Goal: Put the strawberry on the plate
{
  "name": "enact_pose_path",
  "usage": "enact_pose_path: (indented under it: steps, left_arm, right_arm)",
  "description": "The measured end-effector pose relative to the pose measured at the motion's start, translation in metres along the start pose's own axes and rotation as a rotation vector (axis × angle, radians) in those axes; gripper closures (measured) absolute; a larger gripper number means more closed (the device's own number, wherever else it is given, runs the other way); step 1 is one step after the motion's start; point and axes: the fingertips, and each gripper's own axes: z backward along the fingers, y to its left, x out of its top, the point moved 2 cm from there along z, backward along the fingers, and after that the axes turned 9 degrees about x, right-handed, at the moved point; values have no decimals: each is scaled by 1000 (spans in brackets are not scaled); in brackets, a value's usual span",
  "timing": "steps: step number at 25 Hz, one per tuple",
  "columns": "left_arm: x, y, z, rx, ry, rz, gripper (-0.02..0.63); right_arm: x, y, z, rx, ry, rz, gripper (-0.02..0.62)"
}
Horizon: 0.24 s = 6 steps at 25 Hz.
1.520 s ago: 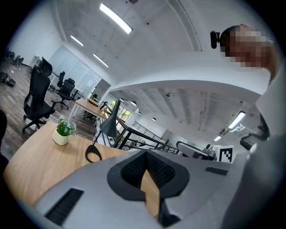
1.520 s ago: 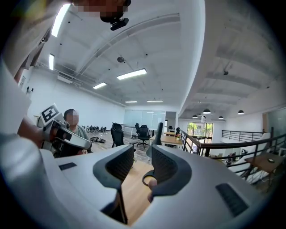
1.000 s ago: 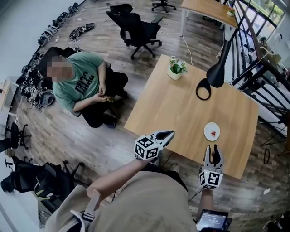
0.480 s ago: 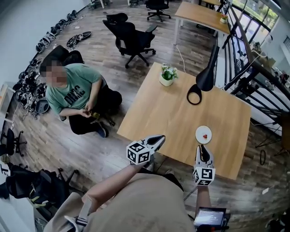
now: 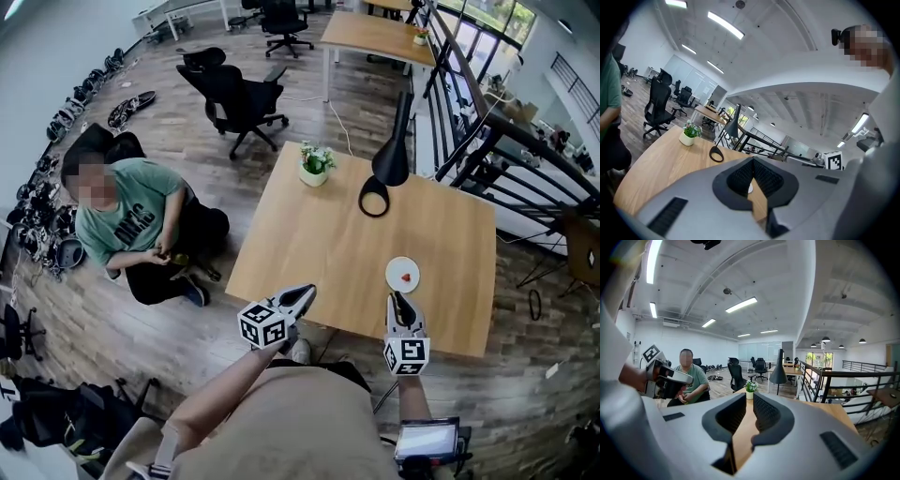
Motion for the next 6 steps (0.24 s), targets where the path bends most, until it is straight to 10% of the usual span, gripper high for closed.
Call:
enact_pose_path:
  steps: [6]
  left_arm:
    - [-4,26,24,42,-9,36,604]
  right_arm:
    - [4,15,-6,4,-12,10,543]
